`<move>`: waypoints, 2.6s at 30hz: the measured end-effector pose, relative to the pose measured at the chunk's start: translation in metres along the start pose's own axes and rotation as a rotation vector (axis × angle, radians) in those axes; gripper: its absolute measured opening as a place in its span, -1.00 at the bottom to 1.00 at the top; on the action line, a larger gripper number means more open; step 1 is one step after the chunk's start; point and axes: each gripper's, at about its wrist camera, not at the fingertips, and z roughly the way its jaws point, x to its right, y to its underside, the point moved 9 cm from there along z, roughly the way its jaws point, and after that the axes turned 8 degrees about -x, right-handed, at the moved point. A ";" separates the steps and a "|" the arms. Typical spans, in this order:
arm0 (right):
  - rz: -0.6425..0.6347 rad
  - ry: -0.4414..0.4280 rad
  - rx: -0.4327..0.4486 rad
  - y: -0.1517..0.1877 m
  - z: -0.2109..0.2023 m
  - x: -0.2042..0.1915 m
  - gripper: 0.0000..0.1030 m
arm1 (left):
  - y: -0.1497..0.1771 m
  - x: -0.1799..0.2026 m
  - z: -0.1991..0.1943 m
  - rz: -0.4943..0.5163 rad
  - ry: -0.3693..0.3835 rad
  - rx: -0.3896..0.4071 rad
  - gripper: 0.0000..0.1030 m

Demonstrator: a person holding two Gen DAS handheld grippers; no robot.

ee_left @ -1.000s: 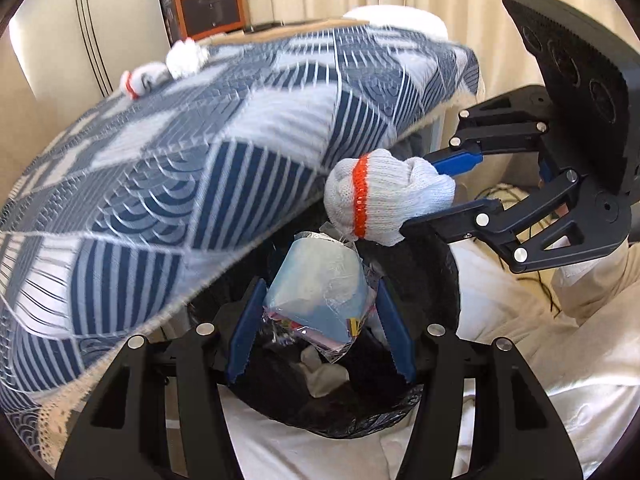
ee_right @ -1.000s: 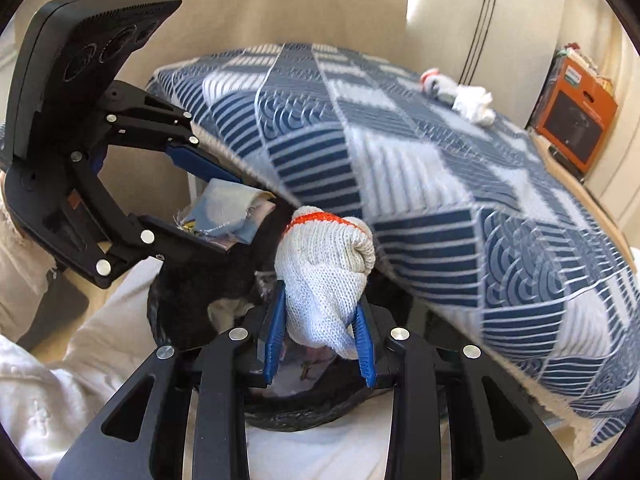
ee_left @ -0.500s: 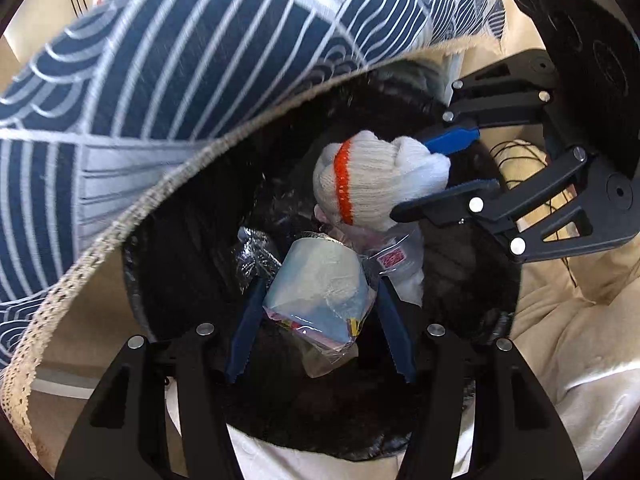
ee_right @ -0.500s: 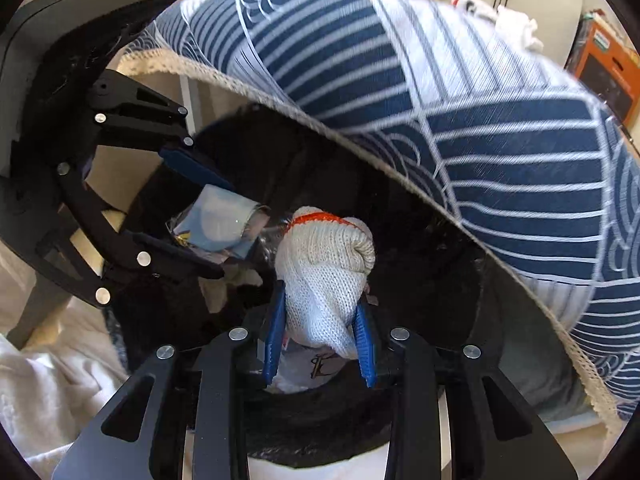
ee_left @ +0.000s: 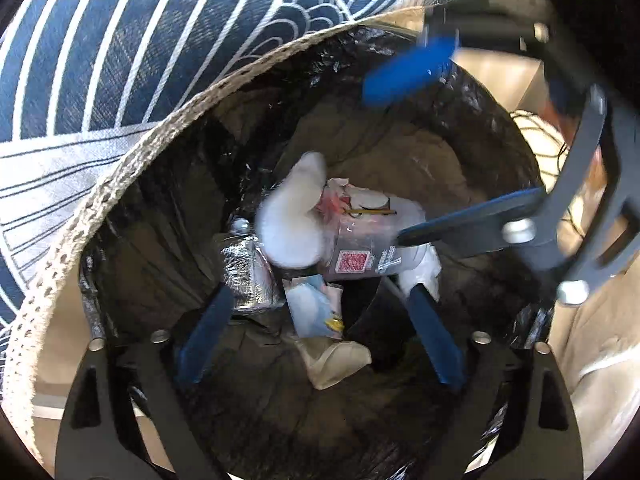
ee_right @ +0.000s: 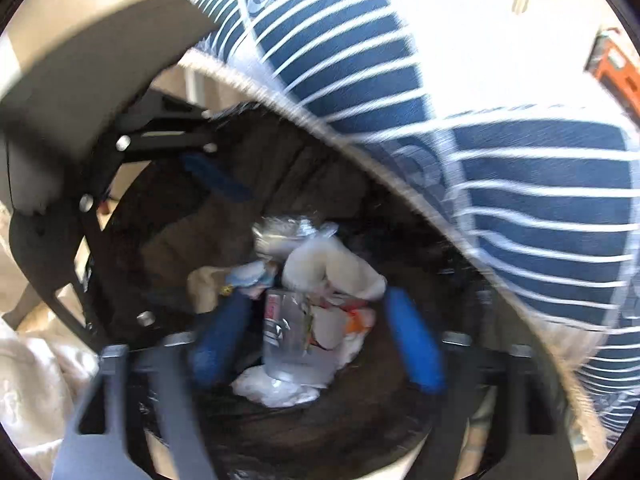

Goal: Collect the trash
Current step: 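Open the right gripper over the bin while the left releases the packet, then raise both tools from the bin toward the last sock and tissue, then grasp the white tissue with the right gripper while the left grasps the white sock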

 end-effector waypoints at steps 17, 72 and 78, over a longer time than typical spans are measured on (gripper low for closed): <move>0.108 -0.039 0.107 0.013 -0.053 0.007 0.72 | 0.014 0.000 -0.050 -0.081 -0.002 0.154 0.88; 0.400 0.004 0.262 -0.210 -0.099 0.250 0.85 | -0.210 -0.266 -0.181 -0.475 -0.035 0.538 0.88; 0.355 -0.029 0.190 -0.228 -0.068 0.266 0.85 | -0.234 -0.296 -0.159 -0.501 -0.073 0.475 0.88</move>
